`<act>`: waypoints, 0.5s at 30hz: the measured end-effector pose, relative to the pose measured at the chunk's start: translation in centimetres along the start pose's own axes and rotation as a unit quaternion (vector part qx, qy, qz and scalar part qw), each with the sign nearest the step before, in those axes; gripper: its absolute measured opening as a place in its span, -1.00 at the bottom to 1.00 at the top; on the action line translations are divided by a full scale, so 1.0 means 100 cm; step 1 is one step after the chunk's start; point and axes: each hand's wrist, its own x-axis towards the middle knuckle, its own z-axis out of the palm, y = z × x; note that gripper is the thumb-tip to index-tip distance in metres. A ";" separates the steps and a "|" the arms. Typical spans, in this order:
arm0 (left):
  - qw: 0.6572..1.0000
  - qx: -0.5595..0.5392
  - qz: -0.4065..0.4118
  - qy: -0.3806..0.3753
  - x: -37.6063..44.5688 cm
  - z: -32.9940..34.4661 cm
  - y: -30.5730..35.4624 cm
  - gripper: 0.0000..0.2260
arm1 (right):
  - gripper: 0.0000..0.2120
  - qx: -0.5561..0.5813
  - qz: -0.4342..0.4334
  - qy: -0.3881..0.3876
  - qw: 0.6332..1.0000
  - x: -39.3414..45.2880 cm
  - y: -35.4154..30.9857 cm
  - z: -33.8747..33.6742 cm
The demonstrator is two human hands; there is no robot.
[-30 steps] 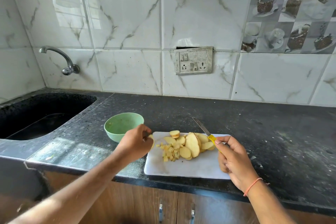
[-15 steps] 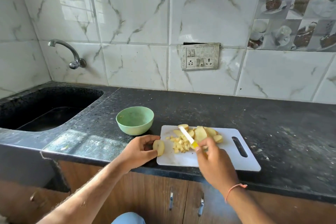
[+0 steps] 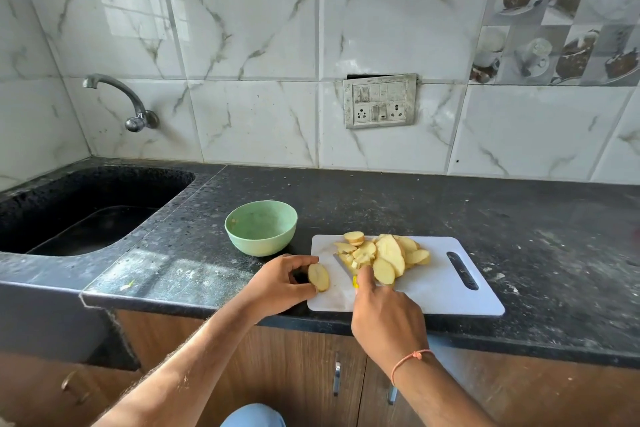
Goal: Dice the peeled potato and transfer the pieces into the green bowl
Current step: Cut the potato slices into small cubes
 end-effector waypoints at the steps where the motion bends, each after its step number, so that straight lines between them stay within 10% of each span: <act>1: 1.000 0.015 0.005 -0.001 0.003 0.000 0.002 -0.50 | -0.64 0.009 0.003 0.003 1.000 0.000 0.001 0.001; 15: 0.999 0.034 0.015 0.003 0.017 -0.005 -0.004 -0.56 | -0.82 0.108 0.004 0.035 0.994 0.003 -0.006 -0.019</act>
